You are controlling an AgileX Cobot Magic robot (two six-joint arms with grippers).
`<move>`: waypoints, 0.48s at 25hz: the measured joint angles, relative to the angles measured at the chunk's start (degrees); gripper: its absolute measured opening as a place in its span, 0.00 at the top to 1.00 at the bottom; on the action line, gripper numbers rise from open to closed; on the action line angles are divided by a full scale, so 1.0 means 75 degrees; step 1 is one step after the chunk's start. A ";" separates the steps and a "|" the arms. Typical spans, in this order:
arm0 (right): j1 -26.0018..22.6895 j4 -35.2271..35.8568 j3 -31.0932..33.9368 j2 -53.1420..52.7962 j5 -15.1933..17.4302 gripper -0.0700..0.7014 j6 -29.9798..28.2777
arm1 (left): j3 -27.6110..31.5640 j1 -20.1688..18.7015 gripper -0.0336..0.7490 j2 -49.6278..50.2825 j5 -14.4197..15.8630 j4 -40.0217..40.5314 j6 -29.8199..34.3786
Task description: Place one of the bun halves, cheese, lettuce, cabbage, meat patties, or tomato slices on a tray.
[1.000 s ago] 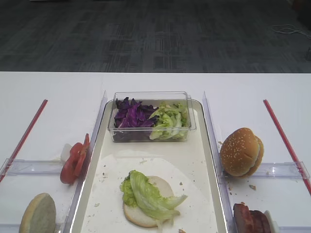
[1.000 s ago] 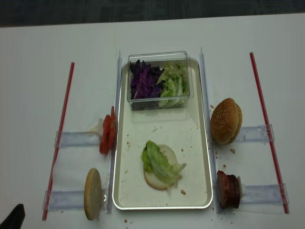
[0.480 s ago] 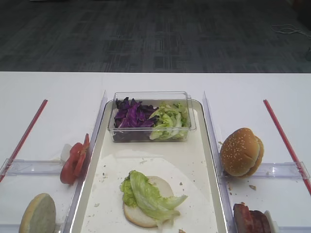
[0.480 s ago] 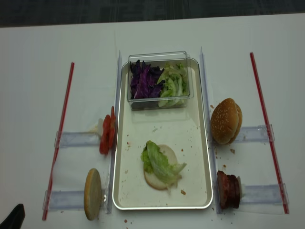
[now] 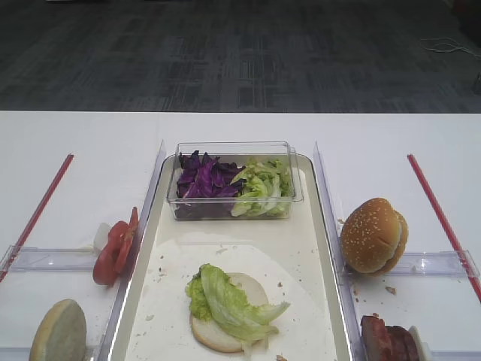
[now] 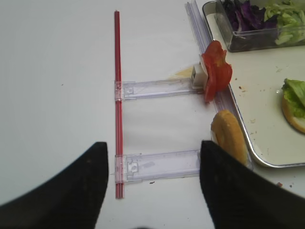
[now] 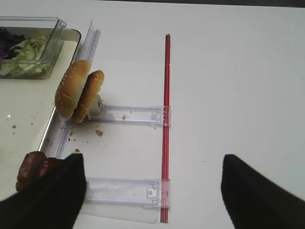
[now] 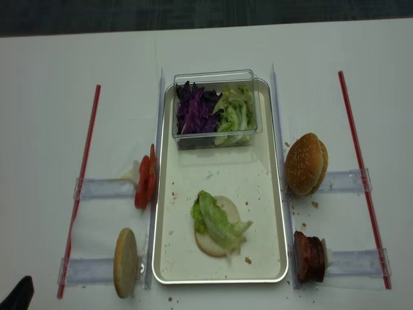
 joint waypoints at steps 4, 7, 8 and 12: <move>0.0000 0.0000 0.0000 0.0000 0.0000 0.16 0.0000 | 0.0000 0.0000 0.41 0.0000 0.0000 0.0000 0.0000; 0.0000 0.0000 0.0000 0.0000 0.0000 0.16 0.0000 | 0.0000 0.0000 0.41 0.0000 0.0000 0.0000 0.0000; 0.0000 0.0000 0.0000 0.0000 0.0000 0.16 0.0000 | 0.0000 0.0000 0.41 0.0000 0.0000 0.0000 0.0000; 0.0000 0.0000 0.0000 0.0000 0.0000 0.16 0.0005 | 0.0000 0.0000 0.41 0.0000 0.0000 0.0000 0.0000</move>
